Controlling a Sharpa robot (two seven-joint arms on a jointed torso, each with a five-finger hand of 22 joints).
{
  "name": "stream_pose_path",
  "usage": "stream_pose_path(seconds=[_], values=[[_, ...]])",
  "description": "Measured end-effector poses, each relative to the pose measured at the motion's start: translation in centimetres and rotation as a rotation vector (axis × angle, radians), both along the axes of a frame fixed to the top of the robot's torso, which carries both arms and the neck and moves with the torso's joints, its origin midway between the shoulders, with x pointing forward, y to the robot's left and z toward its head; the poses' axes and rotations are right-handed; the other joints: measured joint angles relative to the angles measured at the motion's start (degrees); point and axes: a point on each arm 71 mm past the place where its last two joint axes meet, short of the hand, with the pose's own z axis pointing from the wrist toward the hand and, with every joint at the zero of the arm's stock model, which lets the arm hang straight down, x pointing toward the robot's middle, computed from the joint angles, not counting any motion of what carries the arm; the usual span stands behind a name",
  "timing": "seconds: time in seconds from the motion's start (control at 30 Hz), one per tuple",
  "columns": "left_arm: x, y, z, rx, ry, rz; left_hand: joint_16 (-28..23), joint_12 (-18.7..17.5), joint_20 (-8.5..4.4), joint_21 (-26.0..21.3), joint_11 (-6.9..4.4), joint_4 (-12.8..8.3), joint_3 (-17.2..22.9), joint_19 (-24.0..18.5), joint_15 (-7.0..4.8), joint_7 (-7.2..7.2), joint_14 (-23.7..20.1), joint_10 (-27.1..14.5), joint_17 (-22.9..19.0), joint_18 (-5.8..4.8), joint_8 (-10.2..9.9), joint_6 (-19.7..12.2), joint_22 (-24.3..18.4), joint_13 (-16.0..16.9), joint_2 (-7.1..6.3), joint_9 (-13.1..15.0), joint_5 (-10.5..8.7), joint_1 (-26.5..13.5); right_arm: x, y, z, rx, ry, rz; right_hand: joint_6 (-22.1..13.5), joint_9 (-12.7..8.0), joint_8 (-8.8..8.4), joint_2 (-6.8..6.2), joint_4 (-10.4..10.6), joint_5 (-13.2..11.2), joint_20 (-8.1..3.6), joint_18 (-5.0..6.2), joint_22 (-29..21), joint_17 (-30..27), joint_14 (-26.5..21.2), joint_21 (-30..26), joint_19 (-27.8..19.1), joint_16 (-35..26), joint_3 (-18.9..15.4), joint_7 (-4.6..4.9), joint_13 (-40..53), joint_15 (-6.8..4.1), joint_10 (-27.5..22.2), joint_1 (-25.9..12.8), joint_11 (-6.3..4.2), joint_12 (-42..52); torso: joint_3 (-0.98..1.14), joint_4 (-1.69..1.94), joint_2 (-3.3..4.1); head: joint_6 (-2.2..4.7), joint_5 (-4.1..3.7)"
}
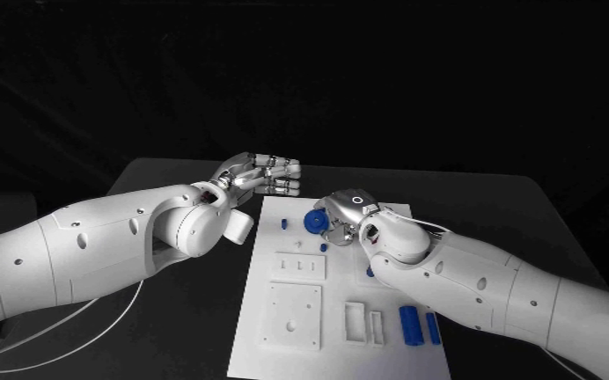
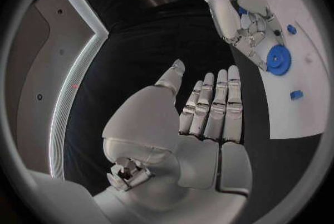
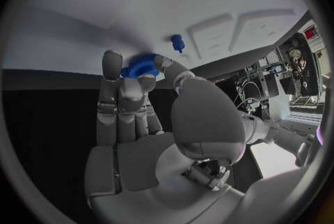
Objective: Assemble the parts on the task board
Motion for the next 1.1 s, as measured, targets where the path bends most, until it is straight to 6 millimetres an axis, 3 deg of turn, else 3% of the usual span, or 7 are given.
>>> stream_pose_path(seconds=[0.23, 0.33, 0.43, 0.5, 0.63, 1.1], values=[[0.0, 0.0, 0.0, 0.001, 0.000, 0.001, 0.00, 0.00, 0.00, 0.00, 0.00, 0.00, 0.00, 0.00, 0.00, 0.00, 0.00, 0.00, 0.00, 0.00, 0.00, 0.00, 0.00, 0.00, 0.00, 0.00, 0.00, 0.00, 0.1, -0.3, -0.1, 0.010, 0.016, -0.009, 2.70, 0.03, 0.00, 0.87, 1.83, 0.23, 0.00, 0.00, -0.11, 0.26, 0.00, 0.51, 0.00, 0.00, -0.66, -0.33, 0.15, 0.00, 0.00, -1.54, 0.00, 0.00, 0.00, 0.00, 0.01, -0.05, 0.03], [0.0, 0.0, 0.0, 0.001, 0.000, 0.001, 0.00, 0.00, 0.00, 0.00, 0.00, 0.00, 0.00, 0.00, 0.00, 0.00, 0.00, 0.00, 0.00, 0.00, 0.00, 0.00, 0.00, 0.00, 0.00, 0.00, 0.00, 0.00, 0.1, -0.4, -0.1, 0.014, 0.023, -0.012, 4.64, 0.06, -0.01, 1.11, 1.98, 0.43, 0.00, 0.00, -0.21, 0.35, 0.00, 0.69, 0.00, 0.04, 2.26, -0.53, 0.35, 0.00, 0.00, -3.17, 0.00, 0.33, 0.00, 0.01, 0.01, -0.09, 0.04], [0.0, 0.1, 0.0, 0.001, 0.000, 0.002, 0.00, 0.00, 0.00, 0.00, 0.00, 0.00, 0.00, 0.00, 0.00, 0.00, 0.00, 0.00, 0.00, 0.00, 0.00, 0.00, 0.00, 0.00, 0.00, 0.00, 0.00, 0.00, 0.2, -0.6, -0.1, 0.019, 0.034, -0.015, 7.36, 0.14, -0.04, 1.91, 0.36, 1.95, 0.00, 0.00, -0.08, 0.41, 0.00, 1.14, 0.00, 0.28, 14.49, -0.50, 0.79, 0.00, -0.40, -6.48, -0.40, 0.40, 0.00, 0.02, 0.01, -0.10, 0.04], [0.1, 0.1, 0.0, 0.001, 0.000, 0.002, 0.00, 0.00, 0.00, 0.00, 0.12, 0.00, 0.00, 0.00, 0.00, 0.00, 0.00, -0.12, 0.00, 0.00, 0.00, 0.00, 0.00, 0.00, 0.00, 0.00, 0.00, 0.00, 0.3, -0.9, -0.2, 0.020, 0.043, -0.021, 9.23, 0.32, -0.04, 3.21, -3.80, 3.71, -0.21, 0.00, 1.42, 0.57, 0.00, 2.14, -0.21, 0.28, 25.62, -0.57, 1.14, 0.00, -0.49, -10.83, -0.50, 0.82, -0.01, 0.02, 0.01, -0.18, 0.04], [0.1, 0.1, 0.0, 0.001, 0.000, 0.003, 0.00, 0.00, 0.00, 0.00, 0.21, 0.00, 0.00, 0.00, 0.00, 0.00, 0.00, -0.21, 0.00, 0.00, 0.00, 0.00, 0.00, 0.00, 0.00, 0.00, 0.00, 0.00, 0.4, -1.2, -0.4, 0.020, 0.061, -0.025, 9.50, 0.36, -0.02, 4.97, -7.72, 7.02, -0.21, 0.00, 3.27, 0.69, -0.22, 3.40, -0.21, 0.28, 31.34, -0.57, 1.18, -0.20, -0.62, -12.74, -0.63, 0.82, -0.01, -0.01, 0.01, -0.21, 0.13], [0.1, 0.1, 0.0, 0.002, 0.000, 0.004, 0.00, 0.00, 0.00, 0.00, 0.21, 0.00, 0.00, 0.00, 0.00, 0.00, 0.00, -0.21, 0.00, 0.00, 0.00, 0.00, 0.00, 0.00, 0.00, 0.00, 0.00, 0.00, 0.2, -2.1, -0.5, 0.044, 0.075, -0.032, 9.01, 0.32, -0.03, 4.73, -8.09, 8.43, -0.21, 0.00, 3.34, 0.83, -0.22, 3.57, -0.21, 0.34, 29.84, -0.61, 1.23, -0.20, -0.71, -13.26, -0.72, 0.82, 0.02, -0.06, -0.02, -0.16, 0.09]])
